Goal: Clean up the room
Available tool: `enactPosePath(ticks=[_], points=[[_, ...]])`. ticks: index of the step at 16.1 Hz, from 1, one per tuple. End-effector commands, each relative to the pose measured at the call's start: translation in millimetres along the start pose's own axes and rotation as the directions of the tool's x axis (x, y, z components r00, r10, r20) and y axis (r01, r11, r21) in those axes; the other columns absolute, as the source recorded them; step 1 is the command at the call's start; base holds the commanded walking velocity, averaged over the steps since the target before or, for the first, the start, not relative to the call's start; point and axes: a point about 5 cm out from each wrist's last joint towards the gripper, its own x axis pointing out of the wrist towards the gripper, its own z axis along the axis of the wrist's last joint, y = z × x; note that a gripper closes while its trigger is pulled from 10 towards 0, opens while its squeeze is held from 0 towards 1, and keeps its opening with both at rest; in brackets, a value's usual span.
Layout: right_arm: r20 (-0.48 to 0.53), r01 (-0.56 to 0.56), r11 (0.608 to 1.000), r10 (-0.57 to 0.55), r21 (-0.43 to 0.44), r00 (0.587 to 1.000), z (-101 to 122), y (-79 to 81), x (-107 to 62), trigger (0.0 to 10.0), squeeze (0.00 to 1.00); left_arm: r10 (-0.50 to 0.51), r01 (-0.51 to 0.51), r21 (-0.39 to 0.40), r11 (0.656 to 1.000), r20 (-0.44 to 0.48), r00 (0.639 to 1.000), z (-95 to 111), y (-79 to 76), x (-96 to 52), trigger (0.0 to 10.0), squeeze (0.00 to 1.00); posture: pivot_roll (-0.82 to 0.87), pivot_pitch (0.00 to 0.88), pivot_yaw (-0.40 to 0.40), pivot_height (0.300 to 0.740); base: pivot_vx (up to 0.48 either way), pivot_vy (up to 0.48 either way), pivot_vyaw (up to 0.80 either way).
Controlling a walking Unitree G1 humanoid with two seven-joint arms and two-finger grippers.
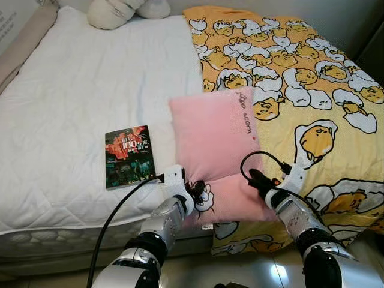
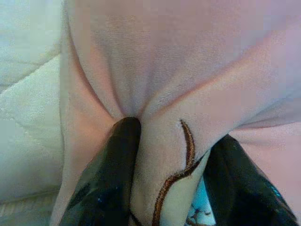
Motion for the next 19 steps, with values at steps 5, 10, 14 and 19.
enactPosePath(ticks=[5,10,14,19], points=[[-0.015,0.092,0.996,-0.092,0.007,0.996,-4.1,-15.5,-6.2,0.0,0.00,-0.192,0.189,0.044,0.981,0.072,0.979,30.6,-73.0,13.5,0.0,0.00,0.02,0.012,-0.060,0.740,0.000,0.000,0.00],[0.118,-0.052,0.999,0.054,-0.012,0.992,32.0,22.9,7.4,0.0,0.00,-0.351,0.314,0.173,0.934,0.265,0.898,93.0,-80.1,-2.2,0.0,0.00,0.08,0.000,-0.051,0.740,0.000,0.000,0.00],[0.247,-0.125,0.992,0.121,-0.001,0.961,58.9,44.2,8.1,0.0,0.00,-0.419,0.347,0.251,0.903,0.345,0.840,125.4,-81.1,-19.2,0.0,0.00,0.09,0.000,-0.028,0.740,0.000,0.000,0.00],[0.372,-0.248,0.955,0.293,-0.164,0.881,100.4,94.3,-4.0,0.0,0.00,-0.442,0.291,0.377,0.879,0.417,0.794,160.6,-80.3,-39.0,0.0,0.00,0.09,0.000,-0.031,0.740,0.000,0.000,0.00]])
